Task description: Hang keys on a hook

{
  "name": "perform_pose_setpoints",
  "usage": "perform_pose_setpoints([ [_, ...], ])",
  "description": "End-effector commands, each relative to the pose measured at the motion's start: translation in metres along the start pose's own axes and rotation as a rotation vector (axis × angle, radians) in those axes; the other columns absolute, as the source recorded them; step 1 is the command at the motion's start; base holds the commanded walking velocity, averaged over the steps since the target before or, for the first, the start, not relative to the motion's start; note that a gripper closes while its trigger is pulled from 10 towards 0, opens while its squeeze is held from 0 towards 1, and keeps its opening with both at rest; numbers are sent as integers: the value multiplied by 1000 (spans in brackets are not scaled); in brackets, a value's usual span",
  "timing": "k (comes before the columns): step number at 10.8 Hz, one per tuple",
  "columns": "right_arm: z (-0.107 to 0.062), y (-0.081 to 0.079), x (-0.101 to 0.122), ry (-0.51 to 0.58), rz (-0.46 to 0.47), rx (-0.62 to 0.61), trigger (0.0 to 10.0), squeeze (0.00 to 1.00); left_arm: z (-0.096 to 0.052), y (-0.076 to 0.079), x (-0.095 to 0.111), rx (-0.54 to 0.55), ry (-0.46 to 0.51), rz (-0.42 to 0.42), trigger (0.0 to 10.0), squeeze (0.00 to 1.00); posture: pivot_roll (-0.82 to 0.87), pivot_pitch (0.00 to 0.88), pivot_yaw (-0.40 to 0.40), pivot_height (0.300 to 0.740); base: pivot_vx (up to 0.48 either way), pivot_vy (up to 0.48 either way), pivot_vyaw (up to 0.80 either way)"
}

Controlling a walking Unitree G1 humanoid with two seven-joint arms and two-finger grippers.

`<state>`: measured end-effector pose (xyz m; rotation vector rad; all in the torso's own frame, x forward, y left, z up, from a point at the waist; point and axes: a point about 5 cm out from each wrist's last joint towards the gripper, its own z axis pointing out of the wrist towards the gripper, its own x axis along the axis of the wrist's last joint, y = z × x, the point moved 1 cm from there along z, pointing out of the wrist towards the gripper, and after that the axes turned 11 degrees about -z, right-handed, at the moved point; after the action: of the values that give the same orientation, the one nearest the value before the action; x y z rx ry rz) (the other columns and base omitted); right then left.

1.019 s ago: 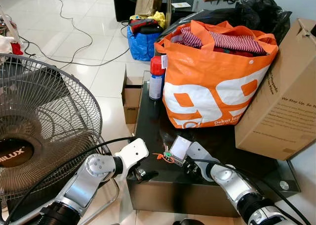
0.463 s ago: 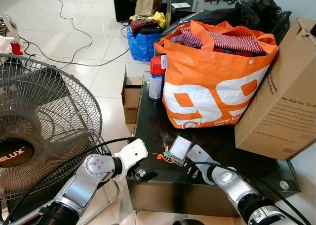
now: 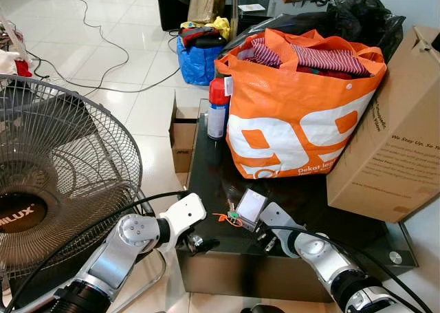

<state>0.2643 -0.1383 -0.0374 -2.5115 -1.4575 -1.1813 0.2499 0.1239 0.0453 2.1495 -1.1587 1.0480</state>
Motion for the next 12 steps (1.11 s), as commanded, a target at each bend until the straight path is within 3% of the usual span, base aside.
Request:
perform_pose_setpoints([
  [1, -1, -1, -6, -16, 28, 12, 0, 0, 1, 1, 5, -15, 1, 30, 10000, 0, -129, 0, -47, 740, 0, 0, 0],
  [5, -4, 6, 0, 44, 53, -15, 0, 0, 2, 0, 7, -16, 3, 35, 10000, 0, -129, 0, -45, 740, 0, 0, 0],
  [7, -23, 21, 8, 227, 300, -81, 0, 0, 0, -3, 8, 0, 18, 27, 10000, 0, -129, 0, -42, 740, 0, 0, 0],
  [10, -53, 23, 0, 302, 427, -112, 0, 0, 3, -6, 13, 1, 34, 34, 10000, 0, -143, 0, -23, 740, 0, 0, 0],
  [11, -65, 29, 2, 333, 501, -163, 0, 0, 2, -10, 20, 28, 72, 28, 10000, 0, -142, 0, -22, 740, 0, 0, 0],
  [12, -85, 31, 7, 385, 605, -216, 0, 0, -2, -19, 37, 118, 189, -23, 10000, 0, -134, 0, -15, 740, 0, 0, 0],
])
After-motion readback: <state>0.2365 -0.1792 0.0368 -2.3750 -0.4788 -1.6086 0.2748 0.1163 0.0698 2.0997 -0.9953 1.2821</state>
